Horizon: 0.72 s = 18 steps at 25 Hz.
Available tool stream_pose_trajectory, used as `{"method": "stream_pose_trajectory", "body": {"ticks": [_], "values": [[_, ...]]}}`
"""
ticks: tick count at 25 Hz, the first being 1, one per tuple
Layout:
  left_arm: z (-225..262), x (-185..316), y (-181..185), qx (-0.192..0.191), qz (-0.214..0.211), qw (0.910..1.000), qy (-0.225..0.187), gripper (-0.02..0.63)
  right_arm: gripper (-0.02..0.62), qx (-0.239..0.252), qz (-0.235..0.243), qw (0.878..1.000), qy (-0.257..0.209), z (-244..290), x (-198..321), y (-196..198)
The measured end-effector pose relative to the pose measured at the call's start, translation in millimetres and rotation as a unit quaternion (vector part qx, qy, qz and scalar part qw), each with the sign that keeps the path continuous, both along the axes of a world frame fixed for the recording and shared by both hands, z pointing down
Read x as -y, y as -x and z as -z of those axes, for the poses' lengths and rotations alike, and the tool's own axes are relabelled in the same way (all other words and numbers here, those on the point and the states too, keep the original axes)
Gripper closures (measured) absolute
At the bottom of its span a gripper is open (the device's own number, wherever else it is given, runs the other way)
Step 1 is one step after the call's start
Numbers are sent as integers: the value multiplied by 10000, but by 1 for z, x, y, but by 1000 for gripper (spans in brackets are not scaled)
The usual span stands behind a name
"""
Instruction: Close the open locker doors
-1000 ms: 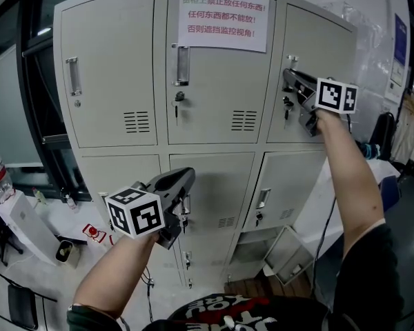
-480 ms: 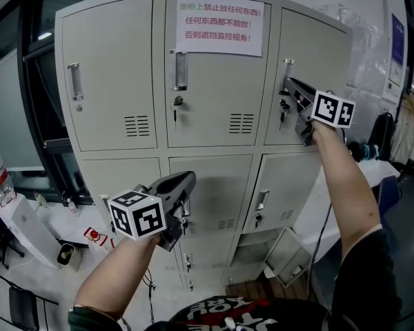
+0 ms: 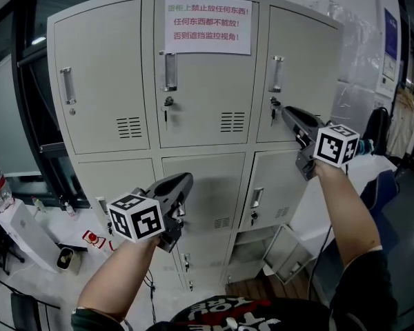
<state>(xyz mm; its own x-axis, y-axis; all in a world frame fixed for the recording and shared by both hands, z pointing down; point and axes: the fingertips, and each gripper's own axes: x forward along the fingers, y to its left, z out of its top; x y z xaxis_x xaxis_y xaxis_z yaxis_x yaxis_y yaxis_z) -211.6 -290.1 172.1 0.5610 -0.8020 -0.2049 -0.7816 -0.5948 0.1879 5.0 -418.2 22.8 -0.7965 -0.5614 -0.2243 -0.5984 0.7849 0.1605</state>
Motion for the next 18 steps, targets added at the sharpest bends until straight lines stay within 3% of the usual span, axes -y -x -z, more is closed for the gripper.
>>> {"method": "stream_pose_trajectory", "body": {"ticks": [9,18], "values": [[-12,0,-8,54,-7,10000,-2,603,529,-468,151,9984,270,-102,-46,10],[-23,-8,-20,216,-104,9997,-24,603,529,-453,271,9970,572,-147,-61,8]]}}
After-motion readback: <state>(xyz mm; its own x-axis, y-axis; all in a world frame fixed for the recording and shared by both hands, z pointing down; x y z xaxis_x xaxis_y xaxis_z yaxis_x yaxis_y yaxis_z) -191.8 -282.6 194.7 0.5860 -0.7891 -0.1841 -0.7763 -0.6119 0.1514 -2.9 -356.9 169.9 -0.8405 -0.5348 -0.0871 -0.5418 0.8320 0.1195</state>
